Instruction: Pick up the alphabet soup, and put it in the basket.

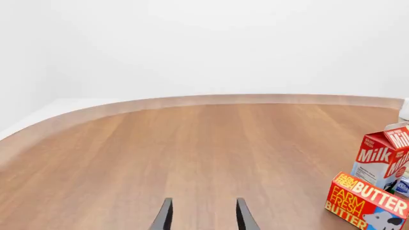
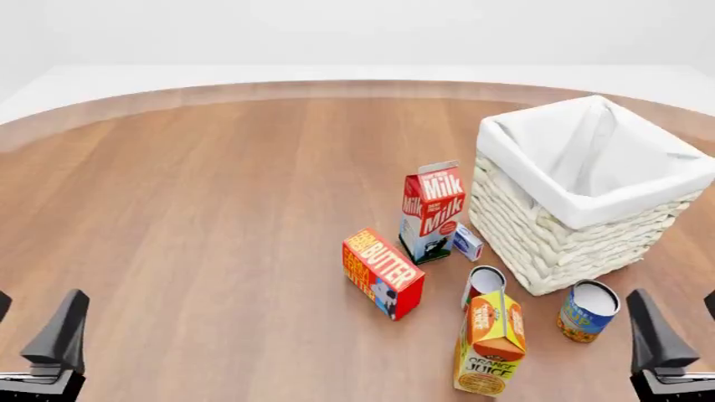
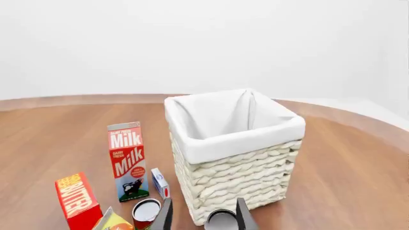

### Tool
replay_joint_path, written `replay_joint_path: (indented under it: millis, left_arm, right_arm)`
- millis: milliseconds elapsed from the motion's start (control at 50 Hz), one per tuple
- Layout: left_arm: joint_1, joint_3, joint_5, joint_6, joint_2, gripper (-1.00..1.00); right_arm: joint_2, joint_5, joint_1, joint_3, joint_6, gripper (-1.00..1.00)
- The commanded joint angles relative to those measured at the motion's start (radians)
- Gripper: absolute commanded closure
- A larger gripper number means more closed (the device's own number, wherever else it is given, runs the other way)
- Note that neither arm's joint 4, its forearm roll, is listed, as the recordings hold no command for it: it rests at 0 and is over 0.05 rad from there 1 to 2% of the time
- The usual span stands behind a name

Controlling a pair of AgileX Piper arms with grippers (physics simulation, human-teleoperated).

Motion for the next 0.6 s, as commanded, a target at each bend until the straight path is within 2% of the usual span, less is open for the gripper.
replay_joint_path:
  millis: [20, 80, 120, 260, 440, 500, 600]
  left_arm:
    - [0.0, 0.0, 0.0, 0.0, 0.0, -1.0]
    - [0.0, 0.0, 0.0, 0.0, 0.0, -1.0]
    - [0.0, 0.0, 0.0, 0.0, 0.0, -1.0]
    - [0.0, 0.0, 0.0, 0.0, 0.0, -1.0]
    - [0.0, 0.0, 0.0, 0.0, 0.0, -1.0]
    - [0.0, 0.0, 0.0, 0.0, 0.0, -1.0]
    - [0.0, 0.0, 0.0, 0.0, 0.0, -1.0]
  right_arm:
    - [0.002, 0.008, 0.006, -0.004, -0.014, -1.0]
    - [0.011, 0.006, 0.011, -0.004, -0.016, -1.0]
    - [0.065, -0.025, 0.002, -0.001, -0.043, -1.0]
    - [0.099, -0.025, -0.01, -0.026, -0.035, -1.0]
    - [0.196, -0.05, 0.003, -0.072, -0.069, -1.0]
    - [0.214, -0.043, -0.002, -0.09, -0.05, -1.0]
    - [0.264, -0.053, -0.012, -0.106, -0.072, -1.0]
